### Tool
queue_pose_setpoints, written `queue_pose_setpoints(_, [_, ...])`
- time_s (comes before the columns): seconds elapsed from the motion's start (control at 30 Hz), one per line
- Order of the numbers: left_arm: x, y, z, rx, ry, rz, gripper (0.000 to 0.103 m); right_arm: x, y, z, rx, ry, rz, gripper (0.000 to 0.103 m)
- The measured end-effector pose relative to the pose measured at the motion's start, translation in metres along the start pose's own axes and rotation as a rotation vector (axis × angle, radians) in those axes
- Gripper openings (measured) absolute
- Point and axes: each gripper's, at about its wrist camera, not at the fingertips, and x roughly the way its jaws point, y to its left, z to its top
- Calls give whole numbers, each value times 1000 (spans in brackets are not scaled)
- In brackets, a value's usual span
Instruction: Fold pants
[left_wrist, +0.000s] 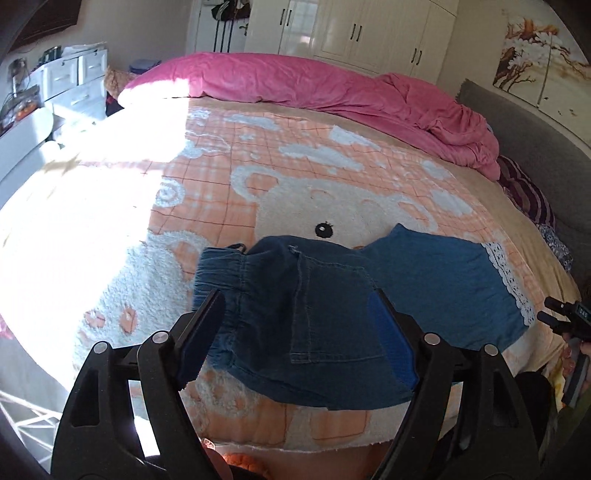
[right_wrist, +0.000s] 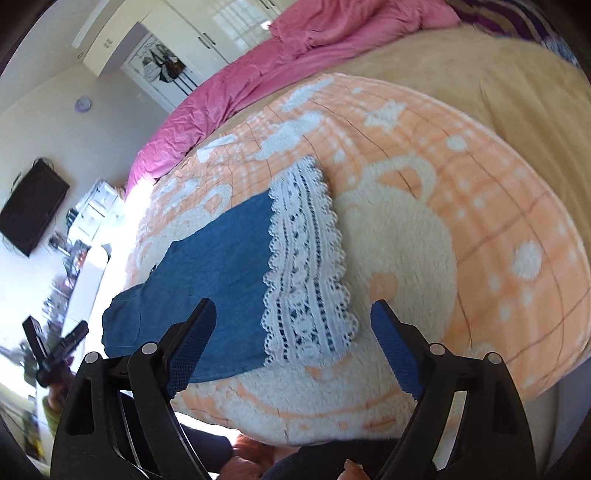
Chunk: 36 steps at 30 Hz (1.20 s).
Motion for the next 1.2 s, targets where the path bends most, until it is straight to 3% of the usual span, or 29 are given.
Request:
queue_pose_setpoints(0.2, [32, -44, -20, 126, 103, -17, 72, 18, -6, -3, -17, 60, 9, 82])
queue_pose_setpoints(0.27, [47, -52, -26, 171, 145, 2, 72, 26, -4, -4, -48, 67, -19, 59])
queue_pose_setpoints(0.3, [57, -50, -28, 171, 171, 22, 72, 27, -4, -4, -50, 68, -8, 55])
queue_pose_setpoints(0.33, [67, -45, -31, 153, 207, 54, 72, 27, -2, -5, -57, 68, 8, 51])
queue_pose_setpoints(0.4, [75, -28, -31, 88, 234, 88, 72, 26, 1, -5, -87, 69, 7, 29])
queue_pose_setpoints(0.47, [69, -14, -28, 29, 207, 77, 70, 22, 2, -7, -98, 61, 14, 24])
queue_pose_setpoints(0.5, [67, -8, -27, 9, 198, 107, 67, 21, 4, -7, -113, 57, -4, 24])
queue_pose_setpoints(0.6, [67, 4, -26, -25, 207, 87, 61, 26, 6, -8, -138, 74, -75, 24])
queue_pose_setpoints(0.8, [68, 7, -25, -23, 210, 81, 60, 38, 22, -16, -230, 88, -239, 29])
queue_pose_setpoints(0.9, [66, 3, -26, -15, 207, 75, 62, 34, 25, -17, -234, 70, -256, 34])
queue_pose_setpoints(0.93, [65, 3, -26, -16, 202, 65, 63, 31, 24, -17, -225, 58, -262, 40])
queue_pose_setpoints(0.97, [62, 2, -26, -15, 197, 60, 64, 25, 24, -17, -219, 36, -285, 53])
queue_pose_setpoints(1.0, [62, 1, -26, -11, 194, 58, 65, 20, 24, -17, -218, 13, -298, 57])
queue_pose_setpoints(1.2, [54, -5, -25, 6, 163, 56, 69, -4, 37, -23, -210, -83, -269, 58])
